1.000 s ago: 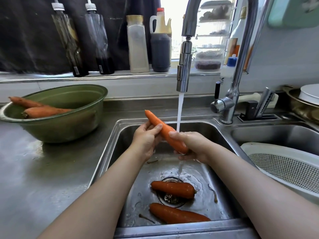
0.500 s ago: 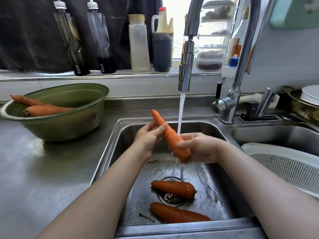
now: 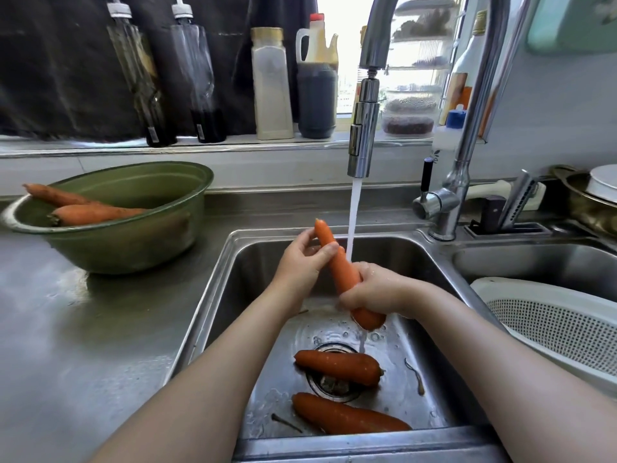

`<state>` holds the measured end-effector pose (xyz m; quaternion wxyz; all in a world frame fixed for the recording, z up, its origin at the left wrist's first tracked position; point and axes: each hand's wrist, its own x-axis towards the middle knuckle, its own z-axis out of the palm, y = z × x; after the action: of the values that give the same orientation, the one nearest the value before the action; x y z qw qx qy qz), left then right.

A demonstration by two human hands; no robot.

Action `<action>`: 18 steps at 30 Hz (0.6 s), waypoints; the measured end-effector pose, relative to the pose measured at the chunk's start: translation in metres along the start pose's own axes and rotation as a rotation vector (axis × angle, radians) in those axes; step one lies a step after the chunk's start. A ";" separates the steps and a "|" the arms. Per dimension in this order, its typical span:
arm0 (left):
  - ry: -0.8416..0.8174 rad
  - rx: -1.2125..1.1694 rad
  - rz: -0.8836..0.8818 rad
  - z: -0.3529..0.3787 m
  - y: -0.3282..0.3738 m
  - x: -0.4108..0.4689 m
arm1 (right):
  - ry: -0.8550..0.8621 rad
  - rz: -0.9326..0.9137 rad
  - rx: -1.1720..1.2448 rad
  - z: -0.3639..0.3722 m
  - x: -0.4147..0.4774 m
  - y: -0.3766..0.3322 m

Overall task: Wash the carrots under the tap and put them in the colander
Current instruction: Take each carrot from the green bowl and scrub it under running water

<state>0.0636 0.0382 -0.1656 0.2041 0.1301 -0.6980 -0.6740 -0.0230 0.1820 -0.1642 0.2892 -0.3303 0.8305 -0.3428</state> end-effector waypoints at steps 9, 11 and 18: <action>-0.113 0.156 0.092 0.010 0.001 -0.007 | 0.083 0.117 -0.309 -0.016 0.002 0.020; -0.145 0.131 0.070 0.011 0.001 -0.007 | 0.083 0.124 -0.340 -0.017 0.003 0.025; 0.000 0.150 0.135 0.014 0.001 -0.006 | 0.018 0.137 -0.356 -0.014 0.012 0.030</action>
<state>0.0622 0.0532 -0.1652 0.2390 0.0977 -0.7536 -0.6045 -0.0503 0.1947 -0.1817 0.2416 -0.3158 0.9011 -0.1730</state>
